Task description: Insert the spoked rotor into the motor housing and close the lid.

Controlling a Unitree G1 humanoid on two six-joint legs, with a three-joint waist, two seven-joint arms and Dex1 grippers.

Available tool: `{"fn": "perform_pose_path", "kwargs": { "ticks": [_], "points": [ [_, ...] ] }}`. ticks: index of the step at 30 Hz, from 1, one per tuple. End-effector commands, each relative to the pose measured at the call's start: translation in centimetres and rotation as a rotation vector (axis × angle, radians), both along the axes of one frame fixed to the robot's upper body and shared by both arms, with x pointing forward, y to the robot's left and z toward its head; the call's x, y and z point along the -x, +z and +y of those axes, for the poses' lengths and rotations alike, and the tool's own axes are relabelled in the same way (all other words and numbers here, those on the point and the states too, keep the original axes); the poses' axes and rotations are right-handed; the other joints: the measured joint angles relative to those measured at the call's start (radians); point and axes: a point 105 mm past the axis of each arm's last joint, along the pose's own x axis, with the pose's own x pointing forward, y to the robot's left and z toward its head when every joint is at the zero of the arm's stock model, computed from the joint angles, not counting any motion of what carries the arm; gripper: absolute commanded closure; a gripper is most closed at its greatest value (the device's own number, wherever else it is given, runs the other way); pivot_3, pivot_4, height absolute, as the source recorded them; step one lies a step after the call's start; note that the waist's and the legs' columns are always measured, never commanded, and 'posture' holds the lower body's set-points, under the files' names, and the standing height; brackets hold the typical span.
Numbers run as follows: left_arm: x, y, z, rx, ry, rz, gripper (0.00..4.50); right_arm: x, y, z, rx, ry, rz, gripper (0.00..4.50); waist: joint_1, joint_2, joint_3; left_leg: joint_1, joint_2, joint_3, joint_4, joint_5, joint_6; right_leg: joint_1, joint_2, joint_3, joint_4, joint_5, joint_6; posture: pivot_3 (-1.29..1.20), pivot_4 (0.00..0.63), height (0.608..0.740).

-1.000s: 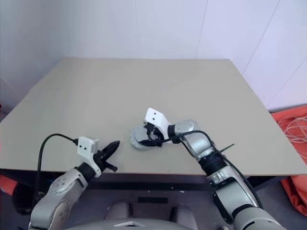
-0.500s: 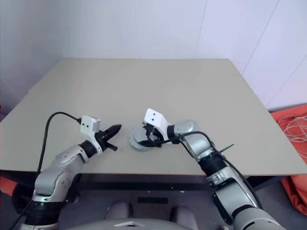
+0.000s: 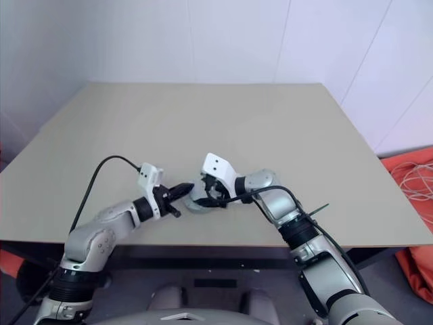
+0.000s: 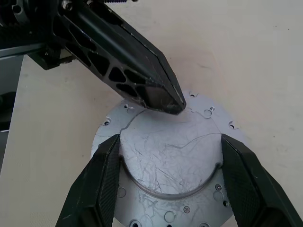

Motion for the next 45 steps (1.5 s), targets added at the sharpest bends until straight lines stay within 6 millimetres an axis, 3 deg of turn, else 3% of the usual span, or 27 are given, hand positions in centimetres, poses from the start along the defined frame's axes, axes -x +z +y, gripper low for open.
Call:
{"fn": "perform_pose_path", "kwargs": {
  "ticks": [1, 7, 20, 21, 23, 30, 34, 41, 45],
  "points": [
    [-0.4, 0.6, -0.8, -0.006, -0.044, -0.019, 4.5, 0.1, -0.9, -0.2, 0.043, -0.009, 0.011, 1.39, 0.0, 0.0, 0.0, 0.0, 0.0, 0.0, 0.0, 0.0, 0.0, 0.0, 0.0, 0.0, 0.0, 0.0, 0.0, 0.0, 0.0, 0.74],
    [-0.5, -0.2, -1.3, -0.055, -0.078, 0.009, 4.5, 0.2, -0.8, -0.1, 0.037, -0.008, 0.009, 1.39, -0.001, 0.0, 0.0, 0.0, 0.0, 0.0, 0.0, 0.0, 0.0, 0.0, 0.0, 0.0, 0.0, 0.001, -0.002, 0.0, 0.0, 0.74],
    [-0.2, -2.1, -0.1, -0.118, -0.016, 0.097, 4.5, 0.3, -0.5, -0.1, 0.024, -0.008, 0.019, 1.39, -0.005, 0.003, -0.002, 0.0, 0.0, 0.0, 0.0, 0.0, 0.0, 0.001, 0.0, 0.0, 0.0, -0.001, 0.001, 0.0, 0.0, 0.74],
    [-0.1, -2.3, 0.0, -0.126, -0.012, 0.107, 4.5, 0.2, -0.4, -0.1, 0.02, -0.01, 0.017, 0.67, -0.006, 0.003, -0.002, 0.0, 0.0, 0.0, 0.0, 0.0, 0.0, 0.001, 0.0, 0.0, 0.0, -0.001, 0.002, 0.0, 0.0, 0.74],
    [0.2, -2.7, 0.1, -0.134, -0.008, 0.125, 4.5, 0.1, -0.3, 0.0, 0.016, -0.013, 0.018, 0.08, -0.01, 0.003, -0.002, 0.0, 0.0, 0.0, 0.0, 0.0, 0.0, 0.001, 0.0, 0.0, 0.0, -0.001, 0.002, 0.0, 0.0, 0.74],
    [1.3, -3.4, -0.2, -0.133, -0.019, 0.155, 4.5, -0.1, -0.2, -0.1, 0.01, -0.037, 0.007, 0.04, -0.018, 0.003, -0.002, 0.001, 0.0, 0.0, -0.001, 0.0, 0.0, 0.001, 0.0, 0.0, 0.0, -0.002, 0.003, 0.0, 0.0, 0.74],
    [1.6, -3.5, -0.6, -0.13, -0.025, 0.158, 4.5, 0.3, 0.7, -0.8, -0.012, -0.023, 0.017, 0.04, -0.017, 0.004, -0.002, 0.002, 0.0, 0.0, -0.001, 0.0, 0.0, 0.002, 0.0, 0.0, 0.0, -0.002, 0.003, 0.0, 0.0, 0.74],
    [1.6, -3.5, -1.0, -0.12, -0.03, 0.158, 4.5, 2.3, 3.9, -3.3, -0.057, 0.046, 0.053, 0.04, -0.014, 0.004, -0.002, 0.001, 0.0, 0.0, -0.001, 0.0, 0.0, 0.002, -0.001, 0.0, -0.001, -0.002, 0.003, 0.0, 0.0, 0.74],
    [1.5, -3.6, -1.1, -0.116, -0.031, 0.158, 4.5, 1.9, 5.6, -4.6, -0.08, -0.003, 0.055, 0.04, -0.013, 0.005, -0.003, 0.001, 0.0, 0.0, -0.002, 0.0, 0.0, 0.002, 0.0, 0.0, -0.001, -0.002, 0.004, 0.0, 0.0, 0.74]
  ]
}}
